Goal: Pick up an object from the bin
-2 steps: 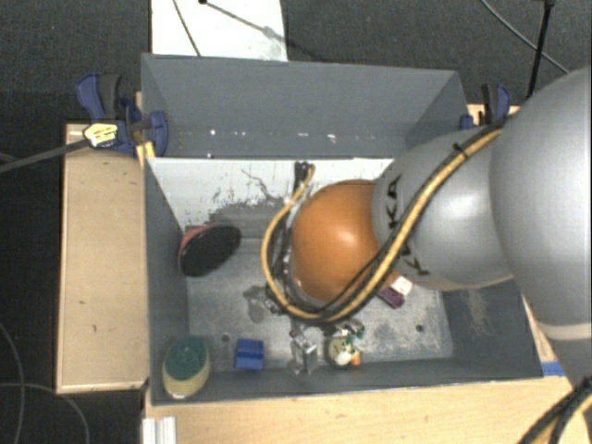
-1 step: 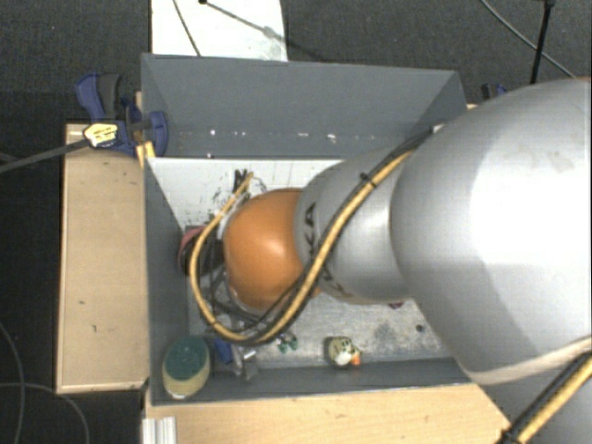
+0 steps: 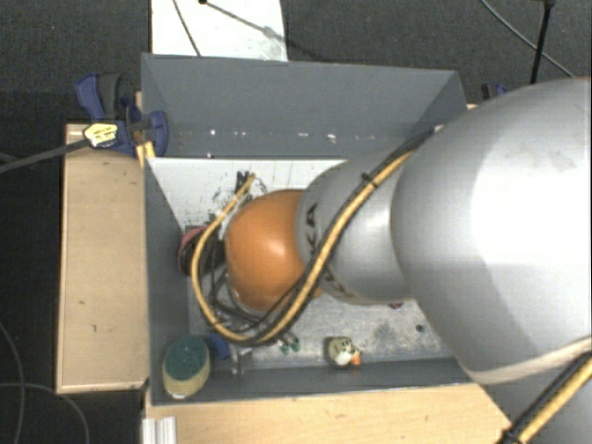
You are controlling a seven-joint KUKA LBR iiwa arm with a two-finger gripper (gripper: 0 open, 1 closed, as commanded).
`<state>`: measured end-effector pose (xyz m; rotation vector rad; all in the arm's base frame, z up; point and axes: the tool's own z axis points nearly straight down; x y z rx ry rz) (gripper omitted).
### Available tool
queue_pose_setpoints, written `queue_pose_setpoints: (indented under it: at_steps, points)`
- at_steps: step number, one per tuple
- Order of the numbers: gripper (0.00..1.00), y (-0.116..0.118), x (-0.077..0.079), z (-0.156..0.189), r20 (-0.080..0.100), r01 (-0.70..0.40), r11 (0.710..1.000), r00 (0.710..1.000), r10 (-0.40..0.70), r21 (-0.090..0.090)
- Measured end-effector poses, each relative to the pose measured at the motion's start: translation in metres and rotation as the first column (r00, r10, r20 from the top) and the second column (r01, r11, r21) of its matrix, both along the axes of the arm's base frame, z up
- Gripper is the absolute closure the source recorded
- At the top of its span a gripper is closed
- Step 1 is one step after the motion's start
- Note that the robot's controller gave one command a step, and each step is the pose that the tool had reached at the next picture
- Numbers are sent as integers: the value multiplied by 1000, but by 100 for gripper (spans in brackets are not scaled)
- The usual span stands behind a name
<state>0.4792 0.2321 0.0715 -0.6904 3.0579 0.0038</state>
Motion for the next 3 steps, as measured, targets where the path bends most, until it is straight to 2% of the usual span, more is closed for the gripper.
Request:
queue_pose_setpoints:
  at_steps: [3]
  points:
    - [100, 2, 4, 60, 2, 11, 1000, 1000, -11, 1]
